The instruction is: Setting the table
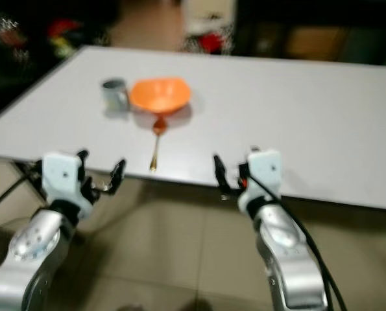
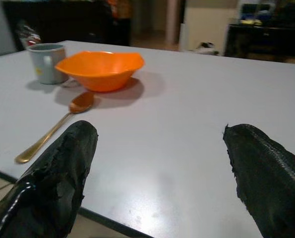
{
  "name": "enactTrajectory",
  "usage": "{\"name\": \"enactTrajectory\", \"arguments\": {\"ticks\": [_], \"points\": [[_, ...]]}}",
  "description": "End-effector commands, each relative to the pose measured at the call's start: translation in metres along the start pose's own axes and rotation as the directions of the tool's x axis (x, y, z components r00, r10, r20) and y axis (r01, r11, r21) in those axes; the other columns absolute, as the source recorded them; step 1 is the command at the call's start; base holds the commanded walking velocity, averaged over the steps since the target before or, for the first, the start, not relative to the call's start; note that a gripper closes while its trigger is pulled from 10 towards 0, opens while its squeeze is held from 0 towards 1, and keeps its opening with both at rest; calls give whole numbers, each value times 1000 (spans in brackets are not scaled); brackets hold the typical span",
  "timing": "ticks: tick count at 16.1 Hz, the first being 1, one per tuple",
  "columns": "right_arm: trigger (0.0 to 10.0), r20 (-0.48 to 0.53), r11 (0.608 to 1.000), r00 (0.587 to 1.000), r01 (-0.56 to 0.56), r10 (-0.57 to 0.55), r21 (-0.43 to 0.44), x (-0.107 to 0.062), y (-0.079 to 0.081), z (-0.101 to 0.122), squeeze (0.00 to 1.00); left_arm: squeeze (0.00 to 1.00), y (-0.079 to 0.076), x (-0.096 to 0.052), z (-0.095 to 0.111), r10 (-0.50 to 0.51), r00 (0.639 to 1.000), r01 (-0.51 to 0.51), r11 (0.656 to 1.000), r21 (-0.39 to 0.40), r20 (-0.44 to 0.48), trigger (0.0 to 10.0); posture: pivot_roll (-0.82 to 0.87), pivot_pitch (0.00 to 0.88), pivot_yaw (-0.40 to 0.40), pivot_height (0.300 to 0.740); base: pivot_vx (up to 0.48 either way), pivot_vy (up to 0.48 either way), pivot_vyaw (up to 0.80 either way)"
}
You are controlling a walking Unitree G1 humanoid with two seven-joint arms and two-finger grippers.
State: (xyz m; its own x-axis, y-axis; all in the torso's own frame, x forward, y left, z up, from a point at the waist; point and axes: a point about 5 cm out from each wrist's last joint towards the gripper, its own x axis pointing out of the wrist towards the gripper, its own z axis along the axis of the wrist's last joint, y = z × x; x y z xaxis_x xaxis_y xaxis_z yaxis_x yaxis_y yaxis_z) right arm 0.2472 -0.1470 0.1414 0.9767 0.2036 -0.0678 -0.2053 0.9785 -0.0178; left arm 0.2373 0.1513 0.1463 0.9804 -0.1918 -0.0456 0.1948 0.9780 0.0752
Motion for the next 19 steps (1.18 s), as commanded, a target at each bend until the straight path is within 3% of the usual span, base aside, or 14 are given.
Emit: {"name": "enactTrajectory", "arguments": {"ticks": [1,11,17,19], "points": [[10000,22,999,999,-48,48,19,1,9,4,1000,0,4,0,2,5,1000,-5,999,33,-2,10000,91,0,63,740,0,0,800],[10000,30,982,983,-182,180,56,3,15,5,1000,0,9,0,1,42,999,-41,998,45,-23,10000,105,0,57,740,0,0,794],[10000,15,981,984,-179,178,69,3,15,1,1000,0,9,1,4,36,999,-35,998,60,-11,10000,105,0,58,740,0,0,781],[10000,22,990,992,-129,128,65,2,9,2,1000,0,10,3,4,31,999,-31,997,72,-6,10000,94,0,70,740,0,0,778]]}}
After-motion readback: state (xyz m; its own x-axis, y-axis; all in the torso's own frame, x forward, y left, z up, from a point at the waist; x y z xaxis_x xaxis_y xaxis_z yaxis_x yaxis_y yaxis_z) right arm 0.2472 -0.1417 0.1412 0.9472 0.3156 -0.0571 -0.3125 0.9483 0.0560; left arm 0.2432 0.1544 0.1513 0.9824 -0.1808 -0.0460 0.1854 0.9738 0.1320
